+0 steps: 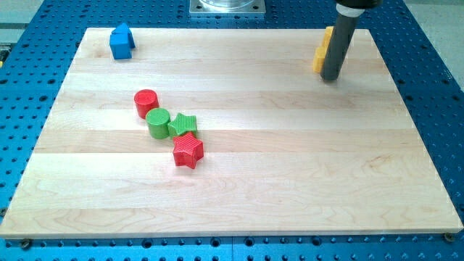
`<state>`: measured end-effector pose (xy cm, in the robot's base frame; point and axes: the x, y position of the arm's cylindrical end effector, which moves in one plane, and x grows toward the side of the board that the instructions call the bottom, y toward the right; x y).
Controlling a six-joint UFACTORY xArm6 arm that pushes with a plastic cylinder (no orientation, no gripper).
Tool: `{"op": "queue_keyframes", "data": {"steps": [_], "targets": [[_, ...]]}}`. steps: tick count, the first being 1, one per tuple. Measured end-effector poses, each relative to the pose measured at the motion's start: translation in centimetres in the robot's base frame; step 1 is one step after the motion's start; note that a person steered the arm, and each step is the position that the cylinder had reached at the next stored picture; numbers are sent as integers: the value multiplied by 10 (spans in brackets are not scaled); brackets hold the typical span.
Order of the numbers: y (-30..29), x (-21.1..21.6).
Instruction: Place your arm at the bottom of the heart
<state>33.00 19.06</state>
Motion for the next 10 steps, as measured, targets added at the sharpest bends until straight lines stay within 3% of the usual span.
{"op": "queue_keyframes", "data": {"steps": [1,3,7,10], "targets": [[2,-44],[-7,1],[-5,-7],[-4,13]]}}
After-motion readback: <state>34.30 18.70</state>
